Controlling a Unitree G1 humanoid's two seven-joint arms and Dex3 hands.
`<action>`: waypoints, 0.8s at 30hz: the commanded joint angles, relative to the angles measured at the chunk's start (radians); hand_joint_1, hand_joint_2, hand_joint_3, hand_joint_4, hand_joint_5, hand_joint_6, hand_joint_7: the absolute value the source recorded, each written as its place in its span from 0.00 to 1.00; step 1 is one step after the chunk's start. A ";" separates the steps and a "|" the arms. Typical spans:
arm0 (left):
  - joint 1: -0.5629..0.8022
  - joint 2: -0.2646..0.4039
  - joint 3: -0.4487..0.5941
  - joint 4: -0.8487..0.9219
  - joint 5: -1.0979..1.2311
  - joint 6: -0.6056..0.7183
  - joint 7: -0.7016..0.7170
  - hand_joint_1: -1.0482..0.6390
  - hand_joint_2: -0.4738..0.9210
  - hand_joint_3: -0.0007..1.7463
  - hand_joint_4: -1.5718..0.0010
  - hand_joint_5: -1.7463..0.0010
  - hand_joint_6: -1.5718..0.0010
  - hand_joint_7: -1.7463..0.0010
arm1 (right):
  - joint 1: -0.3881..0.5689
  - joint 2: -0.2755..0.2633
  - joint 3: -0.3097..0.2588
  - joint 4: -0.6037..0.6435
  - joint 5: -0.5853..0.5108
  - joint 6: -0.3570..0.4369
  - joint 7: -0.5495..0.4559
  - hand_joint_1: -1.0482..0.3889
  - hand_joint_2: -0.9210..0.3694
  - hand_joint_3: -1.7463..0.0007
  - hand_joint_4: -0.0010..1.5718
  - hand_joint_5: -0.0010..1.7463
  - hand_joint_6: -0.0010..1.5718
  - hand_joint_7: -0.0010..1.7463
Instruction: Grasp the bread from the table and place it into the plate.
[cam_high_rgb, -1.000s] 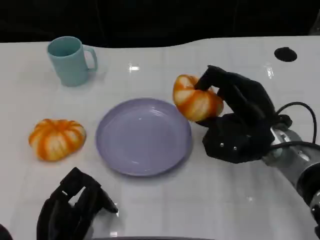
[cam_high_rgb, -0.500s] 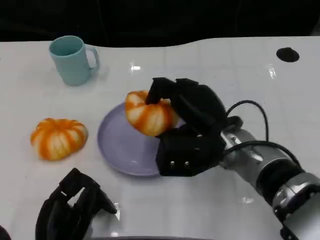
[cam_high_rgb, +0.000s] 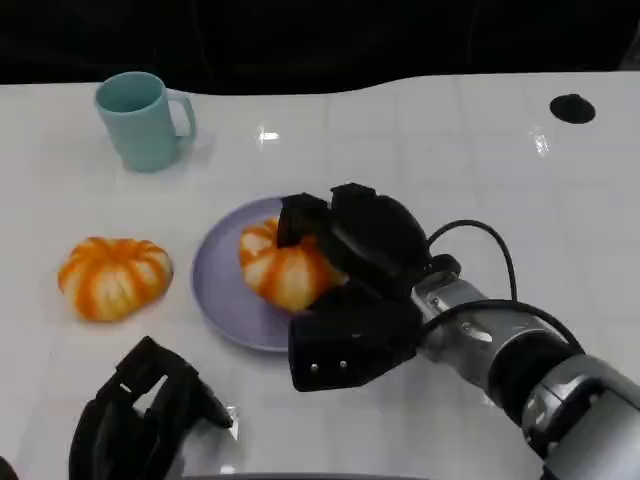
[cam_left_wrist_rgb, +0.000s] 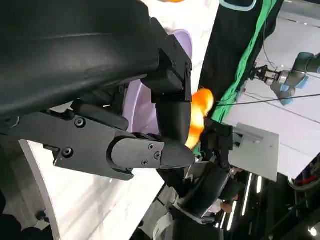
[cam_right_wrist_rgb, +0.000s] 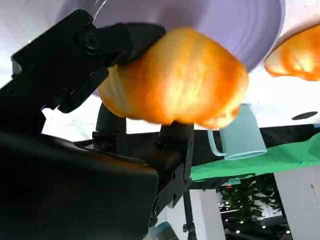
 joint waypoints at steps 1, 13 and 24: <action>0.005 0.014 0.007 -0.002 -0.015 -0.002 -0.015 0.30 1.00 0.15 0.61 0.00 0.69 0.14 | -0.026 0.002 0.003 0.013 0.008 0.024 0.071 0.51 0.00 0.90 0.41 0.61 0.50 0.18; 0.007 0.016 0.002 -0.012 -0.003 0.002 0.003 0.30 1.00 0.15 0.61 0.00 0.68 0.14 | -0.037 -0.004 0.002 0.003 0.013 0.035 0.234 0.23 0.00 0.79 0.13 0.02 0.13 0.00; 0.004 0.011 0.005 -0.008 -0.014 0.003 -0.007 0.31 1.00 0.15 0.61 0.00 0.68 0.15 | -0.031 -0.025 -0.004 -0.020 0.023 0.017 0.276 0.17 0.00 0.77 0.08 0.00 0.09 0.00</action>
